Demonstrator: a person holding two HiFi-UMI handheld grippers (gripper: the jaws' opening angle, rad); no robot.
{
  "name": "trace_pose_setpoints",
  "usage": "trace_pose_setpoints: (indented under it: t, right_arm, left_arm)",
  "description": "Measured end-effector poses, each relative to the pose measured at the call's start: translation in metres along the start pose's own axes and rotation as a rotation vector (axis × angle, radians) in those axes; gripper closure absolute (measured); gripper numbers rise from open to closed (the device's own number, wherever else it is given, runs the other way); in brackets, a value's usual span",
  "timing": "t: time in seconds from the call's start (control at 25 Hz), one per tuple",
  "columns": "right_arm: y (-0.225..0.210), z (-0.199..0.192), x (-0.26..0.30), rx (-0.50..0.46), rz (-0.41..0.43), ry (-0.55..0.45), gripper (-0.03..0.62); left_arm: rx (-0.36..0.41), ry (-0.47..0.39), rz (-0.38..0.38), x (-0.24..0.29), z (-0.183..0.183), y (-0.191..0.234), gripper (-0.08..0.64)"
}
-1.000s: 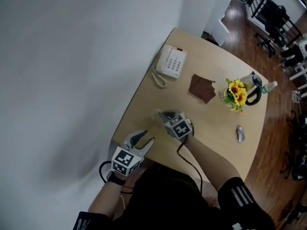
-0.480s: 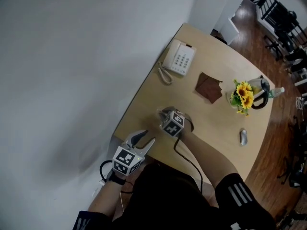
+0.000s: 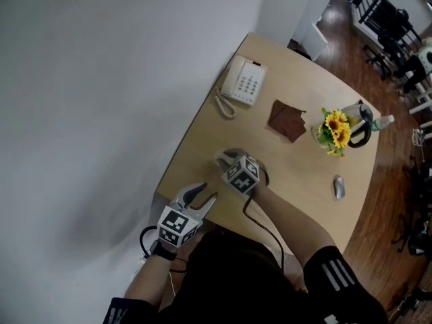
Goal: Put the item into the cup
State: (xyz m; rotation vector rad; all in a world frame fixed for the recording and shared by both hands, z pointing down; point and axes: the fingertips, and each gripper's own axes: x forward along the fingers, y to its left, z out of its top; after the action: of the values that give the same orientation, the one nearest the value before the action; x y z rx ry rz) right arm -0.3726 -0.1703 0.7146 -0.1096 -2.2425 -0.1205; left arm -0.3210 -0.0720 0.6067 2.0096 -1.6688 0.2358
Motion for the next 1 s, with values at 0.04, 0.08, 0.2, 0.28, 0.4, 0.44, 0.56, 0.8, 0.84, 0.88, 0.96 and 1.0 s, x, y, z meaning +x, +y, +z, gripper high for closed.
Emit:
trace_pose_setpoints:
  t: [0.04,0.08,0.2,0.28,0.4,0.44,0.56,0.8,0.84,0.88,0.96,1.0]
  right_arm:
    - [-0.001,0.006,-0.007,0.022,-0.008,-0.029,0.486]
    - [-0.002,0.012,-0.015,0.041,-0.016,-0.057,0.486]
    - [-0.002,0.024,-0.044,0.096,-0.044,-0.135,0.486]
    - [-0.003,0.029,-0.070,0.158,-0.060,-0.200,0.486]
    - [-0.002,0.025,-0.116,0.310,-0.080,-0.306,0.488]
    - [0.000,0.020,-0.132,0.361,-0.084,-0.338,0.488]
    - [0.009,-0.002,-0.183,0.474,-0.107,-0.422,0.488]
    - [0.038,-0.076,-0.279,0.586,-0.236,-0.482,0.489]
    - [0.045,-0.086,-0.294,0.602,-0.258,-0.494,0.489]
    - [0.052,-0.094,-0.308,0.620,-0.278,-0.510,0.489]
    - [0.071,-0.107,-0.336,0.648,-0.307,-0.557,0.489]
    - [0.082,-0.111,-0.350,0.656,-0.316,-0.584,0.489]
  left_arm:
    - [0.002,-0.002,-0.004,0.000,0.001,-0.001,0.405]
    - [0.004,-0.002,-0.009,0.000,0.002,-0.002,0.405]
    - [0.012,-0.004,-0.032,-0.001,0.005,-0.011,0.405]
    - [0.026,-0.010,-0.055,0.000,0.010,-0.019,0.405]
    - [0.062,-0.016,-0.095,0.002,0.015,-0.029,0.405]
    - [0.076,-0.016,-0.108,0.003,0.016,-0.033,0.405]
    - [0.088,-0.033,-0.148,0.005,0.021,-0.044,0.405]
    - [0.139,-0.087,-0.225,-0.002,0.036,-0.094,0.405]
    - [0.151,-0.087,-0.236,-0.002,0.033,-0.104,0.405]
    - [0.156,-0.084,-0.246,-0.003,0.029,-0.115,0.405]
    - [0.160,-0.081,-0.266,-0.007,0.022,-0.140,0.405]
    - [0.170,-0.085,-0.274,-0.010,0.019,-0.154,0.405]
